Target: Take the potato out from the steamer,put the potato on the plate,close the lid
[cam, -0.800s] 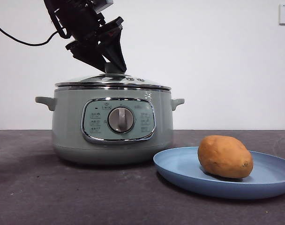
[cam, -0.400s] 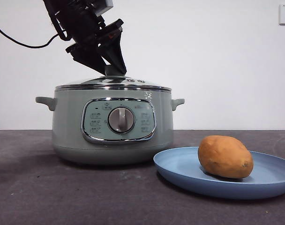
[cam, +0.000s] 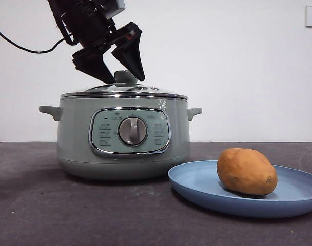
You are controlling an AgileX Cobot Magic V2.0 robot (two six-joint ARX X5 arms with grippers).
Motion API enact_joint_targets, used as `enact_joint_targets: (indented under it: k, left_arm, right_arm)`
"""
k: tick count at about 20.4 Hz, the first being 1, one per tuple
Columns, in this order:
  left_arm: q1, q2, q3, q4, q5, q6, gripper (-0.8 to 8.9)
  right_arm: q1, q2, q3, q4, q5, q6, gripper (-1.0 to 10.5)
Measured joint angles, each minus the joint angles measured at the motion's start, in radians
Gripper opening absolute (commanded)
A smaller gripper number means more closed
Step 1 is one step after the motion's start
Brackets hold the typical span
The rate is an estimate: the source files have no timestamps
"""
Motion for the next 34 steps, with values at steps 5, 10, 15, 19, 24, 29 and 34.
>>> enact_joint_targets:
  k: [5, 10, 15, 19, 24, 29, 34]
  left_arm:
    - [0.000, -0.027, 0.023, -0.068, -0.002, -0.001, 5.13]
    - [0.000, -0.092, 0.110, -0.168, -0.002, -0.001, 5.12]
    - [0.000, -0.155, 0.218, -0.359, 0.003, -0.009, 4.99]
    - [0.000, -0.200, 0.294, -0.554, 0.048, -0.027, 4.97]
    - [0.000, -0.265, 0.329, -0.710, 0.126, -0.031, 1.62]
    - [0.000, -0.314, 0.329, -0.751, 0.130, -0.031, -0.08]
    - [0.000, -0.337, 0.329, -0.751, 0.130, -0.032, -0.04]
  right_arm:
    - [0.000, 0.000, 0.000, -0.008, 0.000, 0.000, 6.3]
    - [0.000, 0.001, 0.000, -0.039, -0.003, 0.000, 6.3]
    - [0.000, 0.003, 0.000, -0.087, -0.028, 0.000, 6.3]
    - [0.000, 0.010, 0.000, -0.127, -0.116, 0.003, 6.2]
    - [0.000, 0.023, 0.000, -0.169, -0.229, 0.004, 4.0]
    - [0.000, 0.032, 0.000, -0.197, -0.290, 0.008, -0.2]
    - [0.000, 0.033, 0.000, -0.198, -0.289, 0.007, 0.0]
